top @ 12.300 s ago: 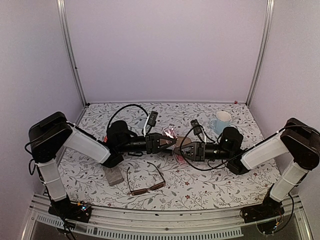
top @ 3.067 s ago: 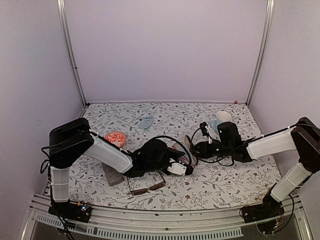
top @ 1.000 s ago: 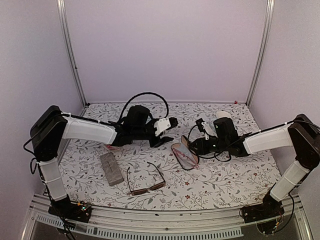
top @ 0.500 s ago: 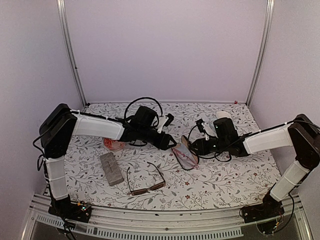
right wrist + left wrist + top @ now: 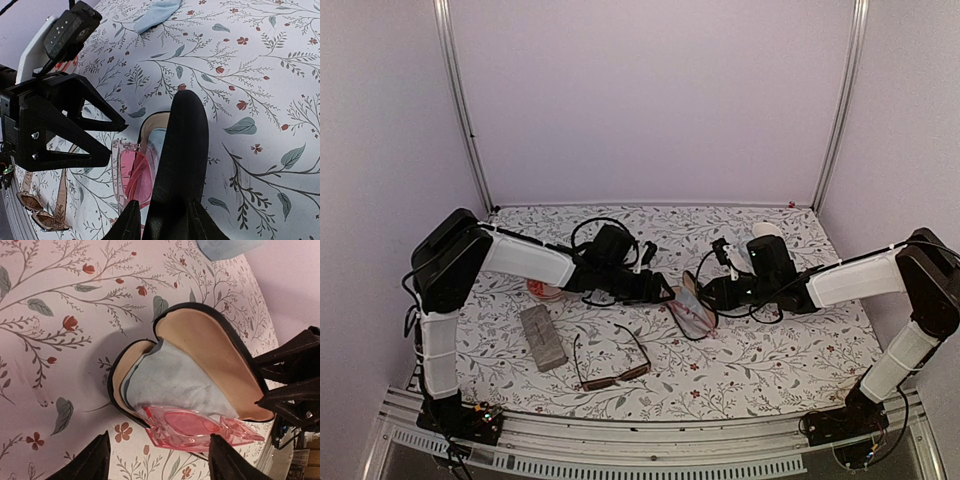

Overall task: Organize the sunglasses
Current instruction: Adjust the sunglasses in the sunglasses case.

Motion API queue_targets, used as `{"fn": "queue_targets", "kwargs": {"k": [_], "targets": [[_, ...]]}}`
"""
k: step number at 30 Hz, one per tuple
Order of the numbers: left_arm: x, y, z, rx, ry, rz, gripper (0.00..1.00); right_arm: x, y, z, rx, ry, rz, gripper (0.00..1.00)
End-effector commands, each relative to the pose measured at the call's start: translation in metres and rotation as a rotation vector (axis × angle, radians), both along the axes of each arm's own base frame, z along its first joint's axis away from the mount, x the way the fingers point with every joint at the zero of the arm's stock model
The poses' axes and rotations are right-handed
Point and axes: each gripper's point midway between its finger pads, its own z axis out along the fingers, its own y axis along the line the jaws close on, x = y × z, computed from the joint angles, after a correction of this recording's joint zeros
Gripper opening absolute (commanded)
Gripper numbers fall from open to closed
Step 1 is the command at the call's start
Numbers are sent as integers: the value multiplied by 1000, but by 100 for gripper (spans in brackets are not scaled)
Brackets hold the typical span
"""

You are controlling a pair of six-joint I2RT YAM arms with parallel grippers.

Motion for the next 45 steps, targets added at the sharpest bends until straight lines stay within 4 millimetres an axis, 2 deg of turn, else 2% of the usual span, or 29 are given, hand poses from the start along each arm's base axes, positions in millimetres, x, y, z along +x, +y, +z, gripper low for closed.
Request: {"fn": "queue_targets", "kwargs": {"k": [1,6,17,25,34,45], "targets": [[9,0,2,-54,46,46,69,2,6,13,35,-20,9,32],[7,-2,-5,-71,82,47,70,1,9,13,36,-23,13,32],[2,-7,-10,-103,130,43,62,1,8,10,31,-25,11,31],[-1,-10,-14,-129,158,32,48,-1,8,9,30,-24,10,31],[-1,-11,-9,-140,151,31,35,0,7,9,28,-26,7,31],[6,-8,-1,-125,98,36,35,-1,7,8,25,-23,8,30]]}}
